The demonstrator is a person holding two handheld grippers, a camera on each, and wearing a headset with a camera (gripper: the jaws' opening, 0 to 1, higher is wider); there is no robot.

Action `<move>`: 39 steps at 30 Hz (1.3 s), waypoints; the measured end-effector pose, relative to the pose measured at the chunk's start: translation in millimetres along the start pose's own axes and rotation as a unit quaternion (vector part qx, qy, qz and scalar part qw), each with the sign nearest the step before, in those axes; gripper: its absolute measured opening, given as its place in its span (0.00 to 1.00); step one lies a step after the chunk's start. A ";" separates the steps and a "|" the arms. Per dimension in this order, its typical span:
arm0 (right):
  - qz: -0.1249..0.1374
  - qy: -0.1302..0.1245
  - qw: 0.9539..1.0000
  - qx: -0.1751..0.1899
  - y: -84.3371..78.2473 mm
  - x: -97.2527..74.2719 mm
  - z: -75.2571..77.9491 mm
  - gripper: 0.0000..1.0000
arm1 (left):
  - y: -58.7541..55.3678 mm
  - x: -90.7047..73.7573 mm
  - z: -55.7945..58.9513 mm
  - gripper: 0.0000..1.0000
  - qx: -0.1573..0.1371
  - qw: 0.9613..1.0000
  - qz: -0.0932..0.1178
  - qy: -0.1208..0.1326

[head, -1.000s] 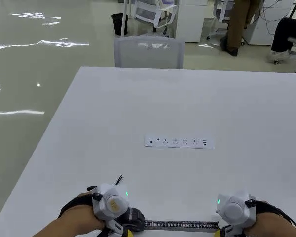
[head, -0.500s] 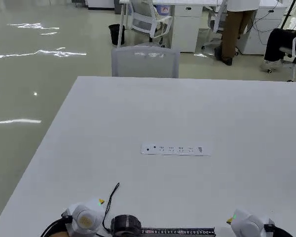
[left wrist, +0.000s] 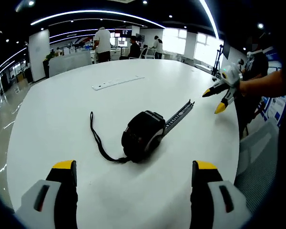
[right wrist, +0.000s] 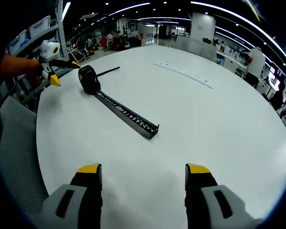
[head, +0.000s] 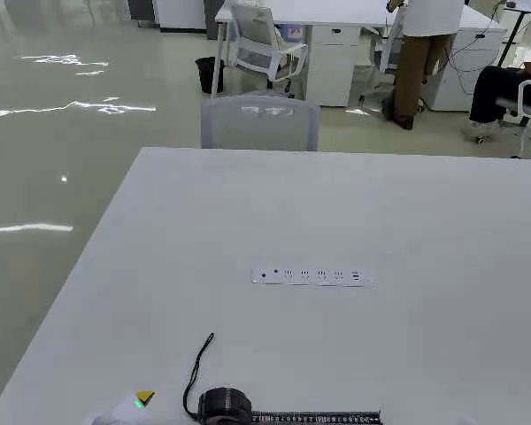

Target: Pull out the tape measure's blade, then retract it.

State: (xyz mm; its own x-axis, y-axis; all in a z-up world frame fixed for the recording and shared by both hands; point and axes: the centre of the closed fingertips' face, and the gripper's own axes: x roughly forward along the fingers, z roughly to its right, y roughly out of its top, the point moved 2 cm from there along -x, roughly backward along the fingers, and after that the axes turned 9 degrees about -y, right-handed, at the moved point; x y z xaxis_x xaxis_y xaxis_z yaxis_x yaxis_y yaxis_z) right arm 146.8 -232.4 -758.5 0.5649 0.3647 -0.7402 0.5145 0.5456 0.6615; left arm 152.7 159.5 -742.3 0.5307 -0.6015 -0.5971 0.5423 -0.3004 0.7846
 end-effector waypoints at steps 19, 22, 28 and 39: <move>0.044 -0.049 0.997 0.041 -38.0 -44.7 -19.9 0.93 | -29.0 -52.9 23.5 0.99 -0.072 0.995 0.064 0.028; 0.048 -0.052 0.996 0.051 -41.5 -51.2 -18.3 0.95 | -31.4 -59.8 20.6 0.99 -0.069 0.995 0.068 0.037; 0.058 -0.062 0.995 0.057 -46.5 -62.7 -17.6 0.99 | -29.9 -68.4 27.4 0.99 -0.063 0.994 0.075 0.045; 0.098 -0.059 0.991 0.073 -47.2 -81.0 -26.3 1.00 | -37.9 -90.3 40.7 0.99 -0.042 0.995 0.078 0.039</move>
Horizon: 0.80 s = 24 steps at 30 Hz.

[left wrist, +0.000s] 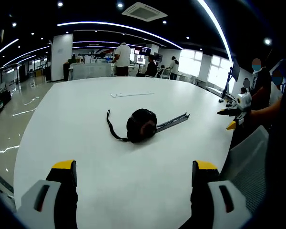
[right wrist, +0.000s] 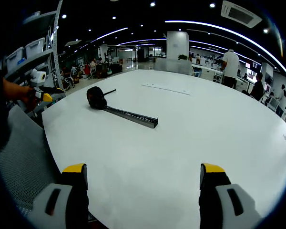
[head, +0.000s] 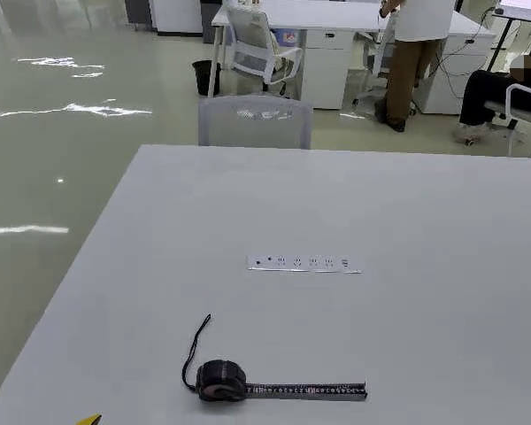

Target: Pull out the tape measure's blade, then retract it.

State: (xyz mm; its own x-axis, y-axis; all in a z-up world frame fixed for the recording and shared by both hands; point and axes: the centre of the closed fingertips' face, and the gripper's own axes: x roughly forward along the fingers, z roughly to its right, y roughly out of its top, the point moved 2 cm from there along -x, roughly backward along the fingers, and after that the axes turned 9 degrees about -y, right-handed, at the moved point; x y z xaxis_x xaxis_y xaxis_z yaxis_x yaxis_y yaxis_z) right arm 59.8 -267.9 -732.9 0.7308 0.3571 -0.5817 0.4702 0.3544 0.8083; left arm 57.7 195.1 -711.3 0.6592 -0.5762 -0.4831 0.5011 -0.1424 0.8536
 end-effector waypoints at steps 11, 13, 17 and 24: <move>-0.010 -0.022 1.000 -0.005 -18.1 -35.5 11.7 1.00 | -15.0 -34.9 -13.1 0.99 -0.015 1.000 -0.003 0.028; -0.012 -0.023 1.000 -0.002 -21.2 -38.5 12.9 1.00 | -19.5 -40.8 -19.0 0.99 -0.010 0.999 -0.008 0.035; -0.015 -0.030 0.999 0.004 -24.0 -40.7 15.4 1.00 | -25.3 -45.6 -17.3 0.99 -0.016 0.999 -0.002 0.031; -0.013 -0.025 1.000 0.013 -20.9 -48.4 9.9 1.00 | -27.8 -48.3 -16.2 0.99 -0.030 0.999 0.008 0.037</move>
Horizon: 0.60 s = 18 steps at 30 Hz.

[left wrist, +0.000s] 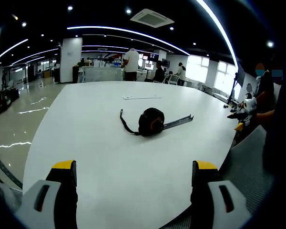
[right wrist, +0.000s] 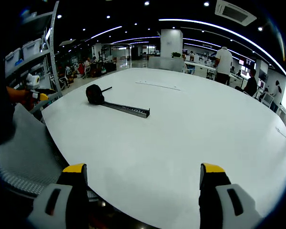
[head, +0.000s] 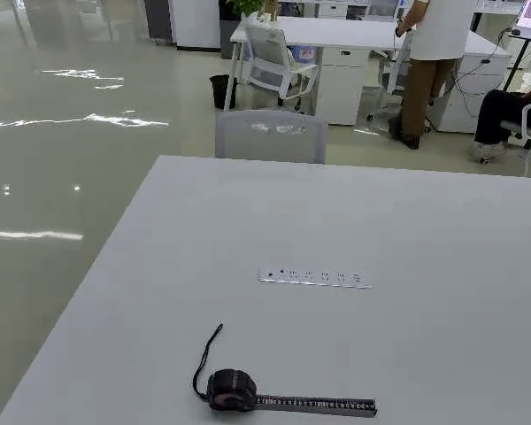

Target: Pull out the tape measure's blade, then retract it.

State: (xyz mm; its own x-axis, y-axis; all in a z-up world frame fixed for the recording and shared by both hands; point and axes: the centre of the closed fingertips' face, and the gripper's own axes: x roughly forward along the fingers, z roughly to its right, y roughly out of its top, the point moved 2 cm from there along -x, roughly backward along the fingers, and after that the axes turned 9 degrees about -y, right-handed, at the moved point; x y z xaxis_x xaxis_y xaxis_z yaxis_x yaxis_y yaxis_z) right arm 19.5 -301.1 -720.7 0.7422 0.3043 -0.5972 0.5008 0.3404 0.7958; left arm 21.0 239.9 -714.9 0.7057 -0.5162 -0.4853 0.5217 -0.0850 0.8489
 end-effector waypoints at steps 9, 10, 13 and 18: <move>-0.011 0.000 1.000 0.003 -9.6 -3.6 2.4 1.00 | -4.9 -6.1 -5.3 0.99 0.016 1.000 -0.004 0.000; -0.012 0.001 1.000 0.003 -10.4 -3.8 2.0 1.00 | -4.2 -6.7 -5.9 0.99 0.012 1.000 0.001 -0.006; -0.014 -0.001 1.000 0.002 -10.9 -4.1 2.8 1.00 | -7.7 -6.8 -8.0 0.99 0.015 1.000 -0.013 -0.006; -0.010 -0.004 1.000 0.009 -8.6 -2.9 3.4 1.00 | -7.1 -8.9 -16.1 0.99 0.014 1.000 -0.010 0.001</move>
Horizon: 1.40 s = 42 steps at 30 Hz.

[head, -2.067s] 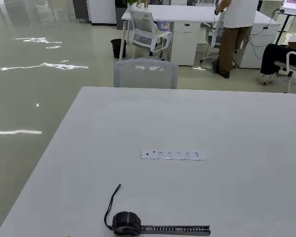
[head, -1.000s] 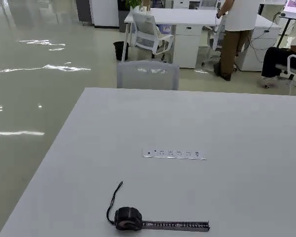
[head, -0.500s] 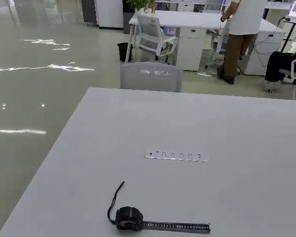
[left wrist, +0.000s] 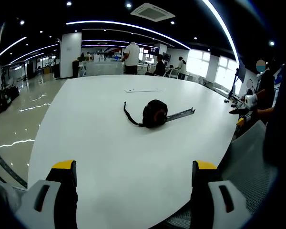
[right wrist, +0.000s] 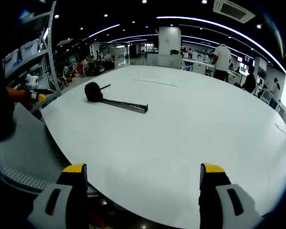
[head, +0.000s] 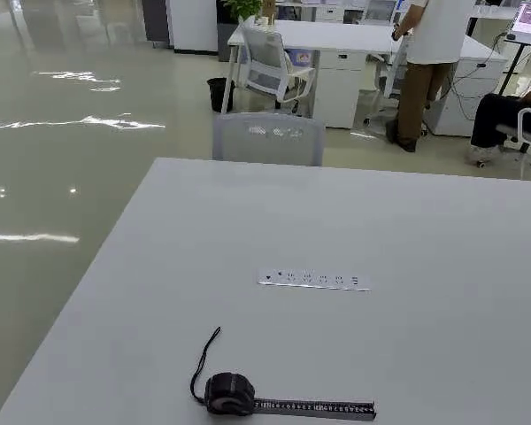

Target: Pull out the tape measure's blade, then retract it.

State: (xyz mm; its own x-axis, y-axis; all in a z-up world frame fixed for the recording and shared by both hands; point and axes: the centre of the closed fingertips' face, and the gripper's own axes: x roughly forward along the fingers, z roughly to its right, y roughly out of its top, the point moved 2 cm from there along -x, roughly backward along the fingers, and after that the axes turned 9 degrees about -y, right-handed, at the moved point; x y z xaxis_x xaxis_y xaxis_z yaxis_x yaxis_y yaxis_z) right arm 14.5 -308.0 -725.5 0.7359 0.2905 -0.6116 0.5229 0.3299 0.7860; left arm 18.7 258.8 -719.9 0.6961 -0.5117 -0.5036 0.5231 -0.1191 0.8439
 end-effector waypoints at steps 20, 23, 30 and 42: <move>-0.010 0.002 1.000 0.002 0.6 -0.1 -3.2 1.00 | 1.5 7.1 -3.3 0.99 -0.001 1.000 0.004 0.015; -0.009 0.002 1.000 -0.007 1.9 1.6 -3.0 1.00 | 6.7 10.9 0.8 0.99 -0.006 1.000 0.007 0.016; -0.005 0.020 0.999 -0.030 14.9 11.5 -4.5 0.99 | 16.3 25.3 8.5 0.99 -0.010 1.000 0.013 0.021; -0.004 0.031 0.998 -0.061 28.8 32.6 2.7 1.00 | 39.1 44.5 28.1 0.99 0.000 1.000 0.025 0.016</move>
State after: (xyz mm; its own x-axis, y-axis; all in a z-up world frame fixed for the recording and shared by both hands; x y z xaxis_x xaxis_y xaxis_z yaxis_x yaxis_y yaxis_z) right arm 54.7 -291.4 -722.6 0.7018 0.3410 -0.6255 0.4696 0.4389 0.7661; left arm 56.3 207.5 -704.1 0.7369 -0.4890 -0.4668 0.4874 -0.0942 0.8681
